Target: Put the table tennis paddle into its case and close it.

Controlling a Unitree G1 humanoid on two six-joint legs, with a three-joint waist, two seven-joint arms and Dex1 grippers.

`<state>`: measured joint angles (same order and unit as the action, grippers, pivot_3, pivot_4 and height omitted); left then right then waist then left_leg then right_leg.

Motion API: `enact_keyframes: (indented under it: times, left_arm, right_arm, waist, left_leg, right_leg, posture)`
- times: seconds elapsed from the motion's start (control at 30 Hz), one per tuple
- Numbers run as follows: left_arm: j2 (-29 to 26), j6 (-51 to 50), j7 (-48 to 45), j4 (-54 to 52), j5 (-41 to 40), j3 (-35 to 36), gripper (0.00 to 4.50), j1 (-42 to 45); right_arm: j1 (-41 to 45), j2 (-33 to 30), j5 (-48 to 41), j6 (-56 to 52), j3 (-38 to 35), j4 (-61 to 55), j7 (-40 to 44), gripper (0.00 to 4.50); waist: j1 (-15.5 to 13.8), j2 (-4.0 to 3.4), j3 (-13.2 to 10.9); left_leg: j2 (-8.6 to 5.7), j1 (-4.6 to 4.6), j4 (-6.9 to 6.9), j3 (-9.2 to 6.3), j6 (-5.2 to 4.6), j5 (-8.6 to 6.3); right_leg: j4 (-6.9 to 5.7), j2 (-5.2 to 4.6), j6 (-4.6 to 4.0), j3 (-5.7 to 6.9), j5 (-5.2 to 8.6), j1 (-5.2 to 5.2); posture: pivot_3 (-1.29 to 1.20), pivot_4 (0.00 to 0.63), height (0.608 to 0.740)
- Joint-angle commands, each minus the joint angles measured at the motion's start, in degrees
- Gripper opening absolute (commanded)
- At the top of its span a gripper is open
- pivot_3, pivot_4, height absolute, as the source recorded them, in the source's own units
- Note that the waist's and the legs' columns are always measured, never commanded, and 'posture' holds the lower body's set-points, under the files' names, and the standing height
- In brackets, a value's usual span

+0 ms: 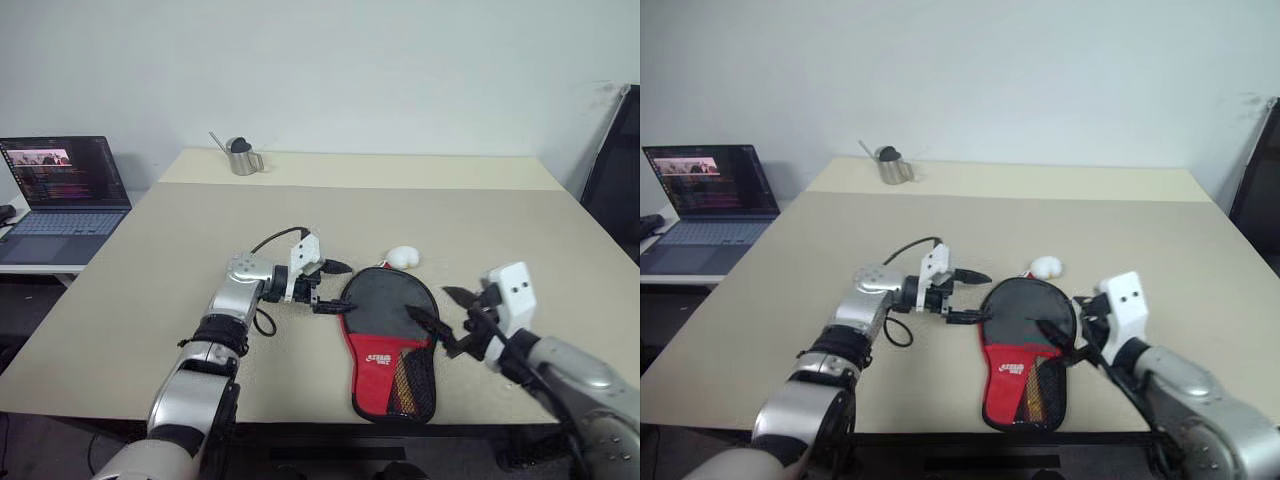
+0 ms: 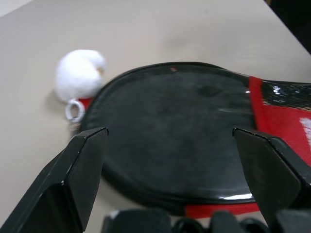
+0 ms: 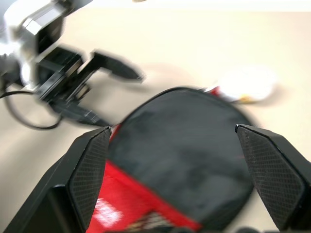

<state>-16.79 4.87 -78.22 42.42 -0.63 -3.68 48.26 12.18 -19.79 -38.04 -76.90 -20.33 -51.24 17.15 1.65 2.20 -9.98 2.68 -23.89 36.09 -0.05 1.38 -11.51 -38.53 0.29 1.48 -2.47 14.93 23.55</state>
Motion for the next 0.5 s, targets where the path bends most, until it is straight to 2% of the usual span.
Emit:
enact_keyframes:
  times: [0.03,0.17,0.5]
  left_arm:
    - [1.7,-0.8,2.8,-5.6,-1.6,-1.5,4.46,-0.1]
    - [2.8,0.2,4.0,-7.1,-0.4,-5.1,4.46,-1.4]
    - [1.8,1.7,6.2,-6.1,0.5,-8.8,4.46,-4.4]
  right_arm:
    - [2.5,-3.4,-1.6,0.3,-0.6,2.5,1.5,4.5]
    - [9.3,-6.6,2.5,5.6,4.4,12.4,1.0,4.5]
    - [22.6,-5.8,12.7,23.3,14.3,40.3,3.4,4.5]
  waist:
    - [0.0,0.0,0.0]
    - [0.5,-0.05,0.0]
    - [0.6,-0.1,-0.1]
  left_leg:
    - [-0.01,0.0,0.0,-0.01,0.0,0.0]
    - [0.0,0.05,-0.02,0.04,-0.01,0.0]
    - [0.01,0.01,-0.06,0.07,-0.03,0.0]
  right_leg:
    - [-0.01,0.0,0.0,0.01,0.0,0.0]
    - [-0.02,0.06,0.0,-0.08,0.0,0.01]
    - [-0.01,0.13,-0.01,-0.11,0.01,0.08]
  posture:
    - [0.0,0.15,0.74]
    - [0.0,0.15,0.74]
    - [0.0,0.15,0.74]
